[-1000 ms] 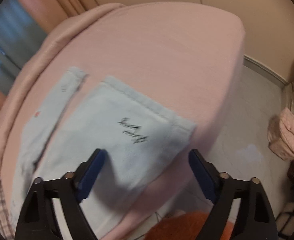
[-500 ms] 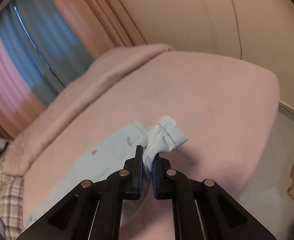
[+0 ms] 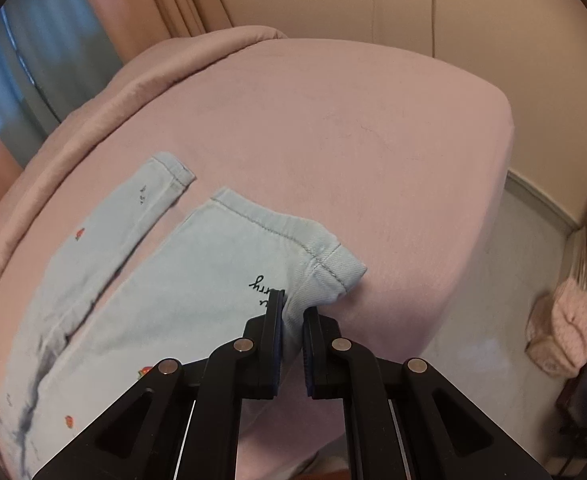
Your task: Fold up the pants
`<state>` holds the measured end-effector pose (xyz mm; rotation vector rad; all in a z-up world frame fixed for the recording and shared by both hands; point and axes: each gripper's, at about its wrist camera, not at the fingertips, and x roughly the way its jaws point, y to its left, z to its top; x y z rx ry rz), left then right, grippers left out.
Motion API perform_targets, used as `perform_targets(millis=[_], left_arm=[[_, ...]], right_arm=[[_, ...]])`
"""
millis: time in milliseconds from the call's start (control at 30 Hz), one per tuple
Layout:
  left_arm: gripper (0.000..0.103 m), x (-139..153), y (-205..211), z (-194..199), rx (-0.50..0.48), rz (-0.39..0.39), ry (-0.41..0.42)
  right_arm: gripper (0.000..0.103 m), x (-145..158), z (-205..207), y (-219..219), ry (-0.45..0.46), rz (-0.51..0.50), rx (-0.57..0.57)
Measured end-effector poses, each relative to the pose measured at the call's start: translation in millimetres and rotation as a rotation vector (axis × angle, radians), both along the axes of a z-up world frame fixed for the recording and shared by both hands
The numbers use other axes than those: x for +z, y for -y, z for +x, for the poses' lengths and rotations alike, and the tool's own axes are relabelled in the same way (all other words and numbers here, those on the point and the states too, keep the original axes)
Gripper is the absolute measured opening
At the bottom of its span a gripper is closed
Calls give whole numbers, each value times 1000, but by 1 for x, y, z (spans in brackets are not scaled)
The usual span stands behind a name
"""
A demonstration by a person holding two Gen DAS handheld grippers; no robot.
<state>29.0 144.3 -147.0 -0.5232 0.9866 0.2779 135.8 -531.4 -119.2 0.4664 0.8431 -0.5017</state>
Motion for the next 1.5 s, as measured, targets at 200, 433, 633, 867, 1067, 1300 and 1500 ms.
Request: perform_targets(millis=[200,433,633,867,1067,1300,1500], left_arm=[[21,0,-2,2,-4,18,-13],[28,-2,4,13,0,52,-20],[35,-4,-2,12,13,39,-26],[54,-1,-1,9,26,33,-44],[80,35,10,-4,-8,81,14],[93,97,24,-15,-16,81,214],[94,139,59,-4,-159,-53,356]], right_arm=[[8,-26,-38,8,-23,25,-28],[8,-32,-36,5,-44,7,-23],[8,-34,-37,6,-42,17,-38],[8,-34,-34,4,-65,9,-66],[27,-28,-33,-2,-114,-56,-70],[69,7,-47,-20,-16,-41,-40],[69,93,-27,-88,148,-71,251]])
